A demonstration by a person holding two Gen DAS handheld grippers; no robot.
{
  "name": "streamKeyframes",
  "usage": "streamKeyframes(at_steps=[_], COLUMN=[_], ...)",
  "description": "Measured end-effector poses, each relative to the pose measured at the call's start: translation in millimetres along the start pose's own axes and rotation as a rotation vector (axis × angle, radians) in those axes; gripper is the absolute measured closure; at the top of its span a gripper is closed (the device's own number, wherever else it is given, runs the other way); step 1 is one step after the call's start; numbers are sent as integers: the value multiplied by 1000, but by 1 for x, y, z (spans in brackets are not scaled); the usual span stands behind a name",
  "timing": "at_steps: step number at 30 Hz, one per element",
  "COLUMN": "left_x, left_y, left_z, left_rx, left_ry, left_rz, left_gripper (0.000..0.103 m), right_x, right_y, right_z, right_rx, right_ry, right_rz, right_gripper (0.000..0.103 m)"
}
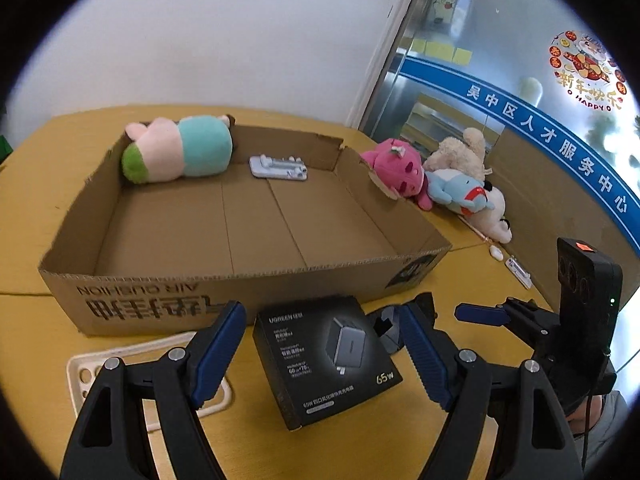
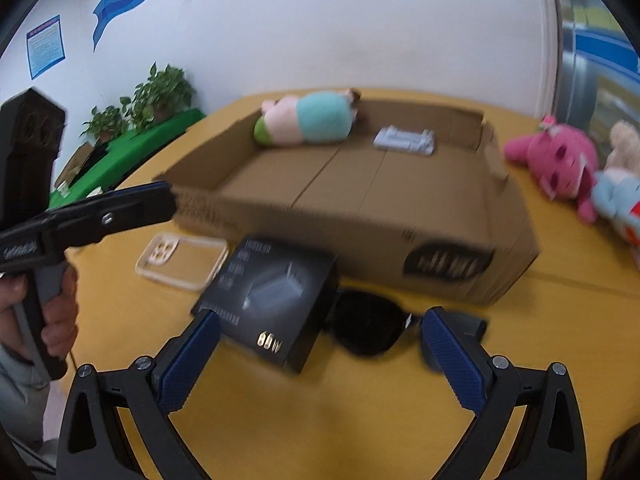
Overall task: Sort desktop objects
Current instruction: 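Move both grippers to the black charger box and grasp it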
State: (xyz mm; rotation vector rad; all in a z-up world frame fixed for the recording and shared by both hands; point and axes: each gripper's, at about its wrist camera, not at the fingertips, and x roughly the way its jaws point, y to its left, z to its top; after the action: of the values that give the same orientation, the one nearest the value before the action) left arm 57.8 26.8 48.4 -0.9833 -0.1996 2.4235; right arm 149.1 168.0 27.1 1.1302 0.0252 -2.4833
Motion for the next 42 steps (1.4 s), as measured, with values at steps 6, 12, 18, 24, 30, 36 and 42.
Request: streamKeyframes(at_steps=[6,12,18,24,30,36,42], left_x=[42,61,59,34,25,42,34], left_y=[12,20,23,13,13,31,28], left_z=[-22,-31,-42,-59,-63,-67,-67], left_rx=[-51,-57,-71,-67,-43,-158,-153], left_ry=[130,184,200,242,244,252,220], left_rz=[-41,-54,-81,-114,-77,-160,-133], left_gripper=[25,25,26,26,25,30,34], right_x=[17,45,66,32,35,48,43], right_y=[-2,9,27,50,54,68,69], right_z=[-28,-30,-32,-51,-71,-66,-70], right_rx=[52,36,2,-87,-117,-210,-192], right_ry=[63,76,99,101,138,123,81], right_rz=[54,120,194,283,214,142,127], right_gripper=[0,8,31,28,19,23,31])
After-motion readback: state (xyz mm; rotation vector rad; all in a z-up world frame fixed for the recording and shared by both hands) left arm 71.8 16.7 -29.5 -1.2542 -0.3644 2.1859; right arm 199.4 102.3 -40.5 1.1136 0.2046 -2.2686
